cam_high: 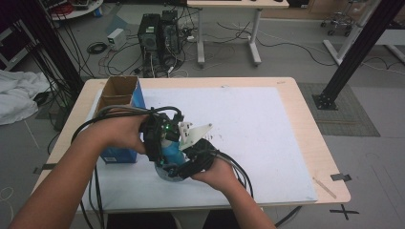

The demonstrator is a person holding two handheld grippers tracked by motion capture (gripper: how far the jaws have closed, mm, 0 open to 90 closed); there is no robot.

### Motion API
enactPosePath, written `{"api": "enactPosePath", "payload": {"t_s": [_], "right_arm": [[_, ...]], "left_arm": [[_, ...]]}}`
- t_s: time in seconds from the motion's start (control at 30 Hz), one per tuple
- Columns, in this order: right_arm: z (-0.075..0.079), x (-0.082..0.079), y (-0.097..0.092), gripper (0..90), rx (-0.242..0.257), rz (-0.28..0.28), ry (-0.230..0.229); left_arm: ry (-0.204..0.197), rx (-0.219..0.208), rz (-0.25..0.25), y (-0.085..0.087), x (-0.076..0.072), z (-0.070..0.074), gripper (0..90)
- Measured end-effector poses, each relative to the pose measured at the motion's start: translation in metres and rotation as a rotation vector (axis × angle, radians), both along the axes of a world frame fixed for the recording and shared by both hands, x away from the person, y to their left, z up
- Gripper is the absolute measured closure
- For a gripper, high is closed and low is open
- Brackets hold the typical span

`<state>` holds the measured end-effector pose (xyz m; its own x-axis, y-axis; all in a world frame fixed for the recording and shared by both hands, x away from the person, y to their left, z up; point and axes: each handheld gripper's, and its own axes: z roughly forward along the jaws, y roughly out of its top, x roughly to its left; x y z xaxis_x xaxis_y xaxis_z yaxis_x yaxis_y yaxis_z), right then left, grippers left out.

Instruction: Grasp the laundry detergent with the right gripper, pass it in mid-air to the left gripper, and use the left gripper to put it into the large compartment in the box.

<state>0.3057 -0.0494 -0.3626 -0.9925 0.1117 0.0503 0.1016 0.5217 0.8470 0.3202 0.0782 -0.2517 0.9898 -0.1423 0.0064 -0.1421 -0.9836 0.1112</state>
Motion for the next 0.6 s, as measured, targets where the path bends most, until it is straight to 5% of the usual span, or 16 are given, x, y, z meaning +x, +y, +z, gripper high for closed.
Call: {"api": "enactPosePath", "payload": {"t_s": [0.6], "right_arm": [[0.007,0.005,-0.021,27.4,-0.009,-0.033,0.012]], "left_arm": [[-0.002,0.008,0.048,0.011,0.004,0.014,38.4]]}}
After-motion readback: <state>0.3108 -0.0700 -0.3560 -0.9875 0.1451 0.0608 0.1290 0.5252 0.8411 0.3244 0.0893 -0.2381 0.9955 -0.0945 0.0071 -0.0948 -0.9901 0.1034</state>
